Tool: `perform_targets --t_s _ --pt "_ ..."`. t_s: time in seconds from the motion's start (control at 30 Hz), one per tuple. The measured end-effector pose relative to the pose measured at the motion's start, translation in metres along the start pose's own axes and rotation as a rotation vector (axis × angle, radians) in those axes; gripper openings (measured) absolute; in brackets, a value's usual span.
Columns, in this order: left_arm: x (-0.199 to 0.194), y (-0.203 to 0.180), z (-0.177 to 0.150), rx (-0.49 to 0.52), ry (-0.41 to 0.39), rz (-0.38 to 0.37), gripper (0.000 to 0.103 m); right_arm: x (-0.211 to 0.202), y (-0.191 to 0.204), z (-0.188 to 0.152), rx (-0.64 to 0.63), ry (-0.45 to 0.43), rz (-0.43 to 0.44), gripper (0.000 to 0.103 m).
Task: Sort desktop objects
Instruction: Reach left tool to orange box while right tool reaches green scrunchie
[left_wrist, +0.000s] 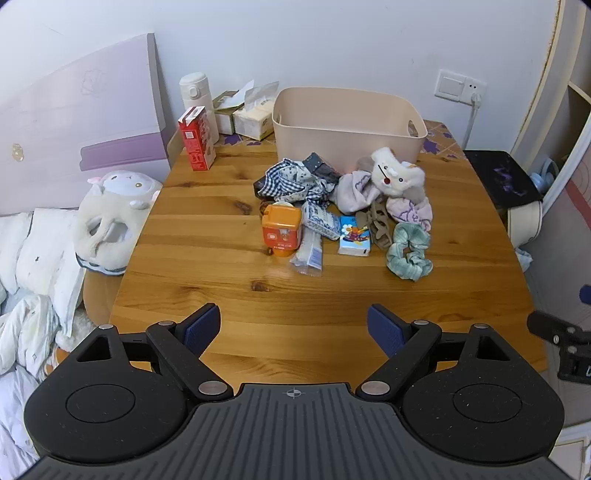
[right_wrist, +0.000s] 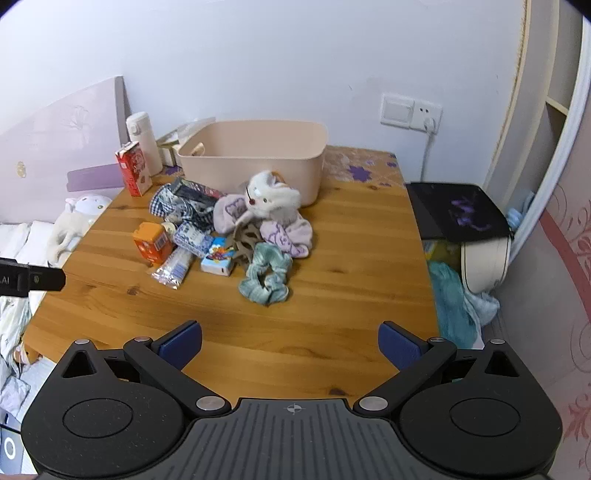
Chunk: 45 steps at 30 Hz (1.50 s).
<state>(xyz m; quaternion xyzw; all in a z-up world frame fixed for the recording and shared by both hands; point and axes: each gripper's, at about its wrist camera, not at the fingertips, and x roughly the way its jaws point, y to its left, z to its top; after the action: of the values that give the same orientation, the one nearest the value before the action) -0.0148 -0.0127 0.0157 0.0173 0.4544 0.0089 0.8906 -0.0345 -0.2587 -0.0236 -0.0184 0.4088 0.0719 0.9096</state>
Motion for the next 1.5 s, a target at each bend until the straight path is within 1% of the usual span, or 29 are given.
perform_targets --t_s 0.1,0.17,0.3,0.47,0.67,0.83,0.97,1.1,1.27,1.37,1.5 --pt "0.000 -0.002 -0.004 0.001 -0.007 -0.007 0.088 -0.002 0.000 0.003 -0.013 -0.020 -0.007 0.103" --pt "-0.001 -0.003 -0.005 0.002 -0.016 -0.009 0.088 -0.003 0.002 0.003 -0.023 -0.050 0.007 0.103" --pt "0.001 -0.001 -0.002 0.013 -0.024 -0.010 0.088 -0.001 0.006 0.004 -0.064 -0.087 0.004 0.103" --pt "0.014 0.006 0.009 0.059 -0.025 -0.068 0.088 0.010 0.012 0.010 -0.076 -0.084 -0.005 0.103" --pt "0.041 0.013 0.028 0.084 -0.016 -0.126 0.088 0.027 0.019 0.018 -0.082 -0.091 -0.038 0.103" --pt "0.065 0.016 0.049 0.099 -0.016 -0.152 0.088 0.043 0.027 0.029 -0.108 -0.092 -0.054 0.103" --pt "0.087 0.015 0.058 0.111 -0.008 -0.169 0.088 0.060 0.032 0.037 -0.113 -0.089 -0.063 0.103" --pt "0.106 0.011 0.066 0.144 -0.017 -0.183 0.088 0.076 0.033 0.042 -0.118 -0.082 -0.070 0.103" --pt "0.137 0.011 0.077 0.166 0.012 -0.208 0.088 0.095 0.035 0.048 -0.122 -0.066 -0.061 0.103" --pt "0.154 0.013 0.079 0.181 0.012 -0.220 0.088 0.108 0.039 0.050 -0.132 -0.060 -0.064 0.103" --pt "0.171 0.014 0.082 0.203 0.008 -0.231 0.088 0.127 0.040 0.054 -0.105 -0.033 -0.073 0.103"
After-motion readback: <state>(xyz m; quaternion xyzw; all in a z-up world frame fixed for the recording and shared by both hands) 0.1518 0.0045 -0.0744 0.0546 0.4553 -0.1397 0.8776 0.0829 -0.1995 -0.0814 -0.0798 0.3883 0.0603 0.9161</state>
